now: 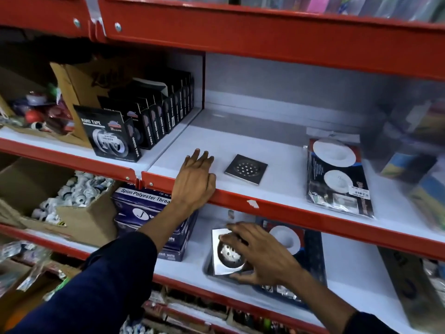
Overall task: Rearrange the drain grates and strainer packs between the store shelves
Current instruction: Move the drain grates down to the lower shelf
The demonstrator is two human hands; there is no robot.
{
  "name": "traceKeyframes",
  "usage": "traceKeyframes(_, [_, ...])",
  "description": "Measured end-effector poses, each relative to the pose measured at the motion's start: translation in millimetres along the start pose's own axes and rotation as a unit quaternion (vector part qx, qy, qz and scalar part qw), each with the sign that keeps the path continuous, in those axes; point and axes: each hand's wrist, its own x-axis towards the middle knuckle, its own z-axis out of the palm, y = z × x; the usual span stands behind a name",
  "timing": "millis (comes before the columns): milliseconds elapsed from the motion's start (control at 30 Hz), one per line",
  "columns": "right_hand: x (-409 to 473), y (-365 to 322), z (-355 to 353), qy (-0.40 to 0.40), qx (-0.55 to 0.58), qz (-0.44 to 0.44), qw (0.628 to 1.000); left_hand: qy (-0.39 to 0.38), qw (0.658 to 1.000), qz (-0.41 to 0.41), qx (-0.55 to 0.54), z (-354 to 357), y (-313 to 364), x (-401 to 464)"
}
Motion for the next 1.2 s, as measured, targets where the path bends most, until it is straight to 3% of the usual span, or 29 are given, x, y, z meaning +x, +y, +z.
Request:
traceKeyframes(200, [24.8,17.2,92.0,-0.125,0.048,0.184,0.974,-0.005,1.000,-0.006,0.009,1.5,0.2,0.9])
traceKeyframes(400, [43.7,12.4,138.2,-0.224,0.047,0.229,0.946,-0.008,1.000,-0.014,0.010,4.4,-1.6,4.2])
traceKeyframes(533, [40.8,13.5,140.7,-0.216,0.050,0.226,0.948,-0.009,1.000,-0.018,0.010,5.1,-1.9,4.4])
traceKeyframes(633, [35.6,13.6,111.5,-0.148,0.078,0.195,0.966,-0.007,1.000,-0.015,0.013,5.1,-2.0,5.3])
traceKeyframes(733, [30.3,10.5,69.9,0.017,0.048,0.094,0.994,0.000,1.000,-0.011,0.015,5.5,-2.0,5.7])
traceKeyframes(800, [28.7,9.2,44.3,0.160,0.005,-0.001,0.987,0.002,1.000,-0.011,0.015,5.5,-1.9,4.8])
traceKeyframes(867, [33.2,10.0,12.6,0.253,-0.036,-0.054,0.965,0.002,1.000,-0.009,0.016,5.5,-1.8,4.5])
traceKeyframes(967, [51.0,19.2,-36.0,0.305,-0.053,-0.002,0.951,0.000,1.000,-0.010,0.017,6.0,-2.0,5.6])
traceKeyframes(1067, [72.6,42.7,-67.4,0.267,-0.021,0.152,0.951,-0.003,1.000,-0.012,0.022,6.6,-2.2,4.9])
traceKeyframes(1200, [96.1,95.0,-70.5,0.059,0.051,0.300,0.951,-0.010,0.999,-0.015,0.031,6.2,-2.6,4.7])
